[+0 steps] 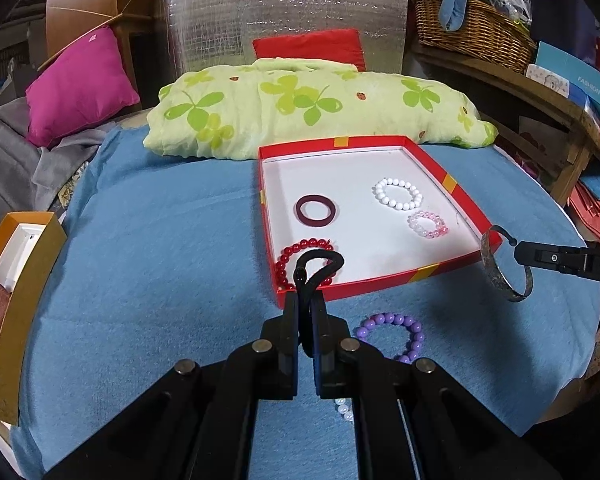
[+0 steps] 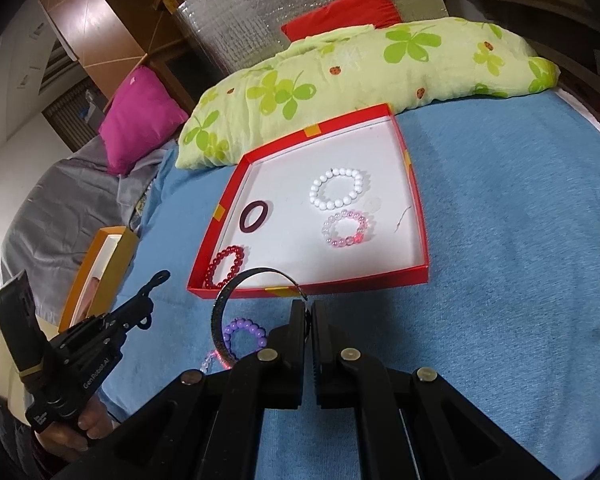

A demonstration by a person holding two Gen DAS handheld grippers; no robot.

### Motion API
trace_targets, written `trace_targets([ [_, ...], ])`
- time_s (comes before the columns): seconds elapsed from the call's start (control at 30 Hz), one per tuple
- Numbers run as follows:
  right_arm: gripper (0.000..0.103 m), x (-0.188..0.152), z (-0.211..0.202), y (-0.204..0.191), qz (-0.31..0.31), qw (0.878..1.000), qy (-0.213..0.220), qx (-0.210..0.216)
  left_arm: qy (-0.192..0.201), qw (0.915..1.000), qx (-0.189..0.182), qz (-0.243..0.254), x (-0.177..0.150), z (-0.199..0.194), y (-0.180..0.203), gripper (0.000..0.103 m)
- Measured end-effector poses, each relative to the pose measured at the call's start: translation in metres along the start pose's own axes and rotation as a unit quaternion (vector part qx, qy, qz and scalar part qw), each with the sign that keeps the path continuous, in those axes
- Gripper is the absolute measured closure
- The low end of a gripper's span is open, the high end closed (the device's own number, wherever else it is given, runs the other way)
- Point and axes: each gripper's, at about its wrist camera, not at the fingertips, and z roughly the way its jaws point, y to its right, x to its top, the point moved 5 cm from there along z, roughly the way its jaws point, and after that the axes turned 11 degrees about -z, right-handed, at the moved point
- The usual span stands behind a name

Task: Organize jewelry
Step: 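Lift the silver bangle and black strap and carry both toward the tray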

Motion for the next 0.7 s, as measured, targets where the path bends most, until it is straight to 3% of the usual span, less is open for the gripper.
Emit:
trace_targets([
  [0.7, 0.099, 0.005, -0.017, 0.022, 0.041, 0.998, 0.037, -0.023, 0.008, 0.9998, -0.018, 0.009, 0.012, 0.008, 0.032, 0.097],
])
